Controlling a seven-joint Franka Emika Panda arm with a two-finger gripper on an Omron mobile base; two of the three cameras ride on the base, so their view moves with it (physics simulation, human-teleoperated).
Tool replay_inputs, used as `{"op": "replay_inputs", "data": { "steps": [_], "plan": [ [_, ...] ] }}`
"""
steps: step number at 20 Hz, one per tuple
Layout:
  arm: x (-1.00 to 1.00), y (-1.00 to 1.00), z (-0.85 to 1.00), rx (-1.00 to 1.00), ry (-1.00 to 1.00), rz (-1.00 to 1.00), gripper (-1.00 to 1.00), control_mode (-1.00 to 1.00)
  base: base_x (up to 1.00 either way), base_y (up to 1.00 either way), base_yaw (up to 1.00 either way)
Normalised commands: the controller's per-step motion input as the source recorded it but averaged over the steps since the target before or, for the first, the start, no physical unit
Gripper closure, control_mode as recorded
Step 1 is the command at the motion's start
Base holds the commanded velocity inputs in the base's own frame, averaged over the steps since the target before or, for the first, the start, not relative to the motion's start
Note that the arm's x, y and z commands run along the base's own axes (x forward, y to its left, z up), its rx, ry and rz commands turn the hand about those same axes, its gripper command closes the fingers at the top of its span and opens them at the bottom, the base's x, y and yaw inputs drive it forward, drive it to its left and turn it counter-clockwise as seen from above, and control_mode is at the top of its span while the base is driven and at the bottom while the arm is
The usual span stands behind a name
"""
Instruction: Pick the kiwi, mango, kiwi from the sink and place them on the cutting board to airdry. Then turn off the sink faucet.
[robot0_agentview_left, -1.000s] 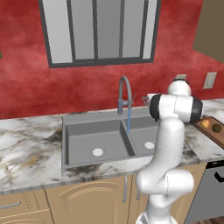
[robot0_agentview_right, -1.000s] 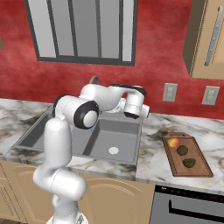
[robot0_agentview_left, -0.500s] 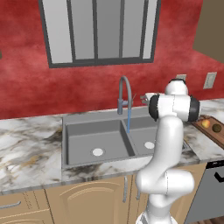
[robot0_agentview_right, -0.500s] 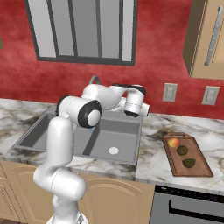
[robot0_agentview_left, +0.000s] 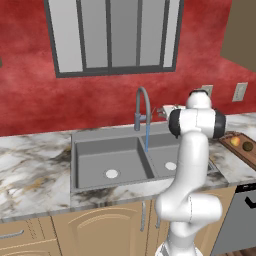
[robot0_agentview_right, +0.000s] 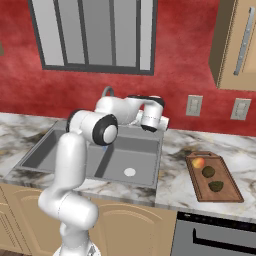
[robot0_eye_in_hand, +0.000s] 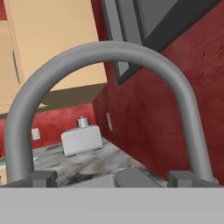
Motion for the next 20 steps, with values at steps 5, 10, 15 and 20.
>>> {"op": "replay_inputs", "data": {
  "steps": [5, 10, 15, 20],
  "plan": [
    [0.03, 0.00, -0.11, 0.00, 0.00, 0.00, -1.00, -1.00, 0.00, 0.00, 0.00],
    [0.00, -0.07, -0.13, 0.00, 0.00, 0.00, -1.00, -1.00, 0.00, 0.00, 0.00],
    [0.14, -0.01, -0.12, 0.00, 0.01, 0.00, -1.00, -1.00, 0.00, 0.00, 0.00],
    [0.17, -0.04, -0.14, 0.00, 0.03, 0.00, -1.00, -1.00, 0.00, 0.00, 0.00]
  ]
}}
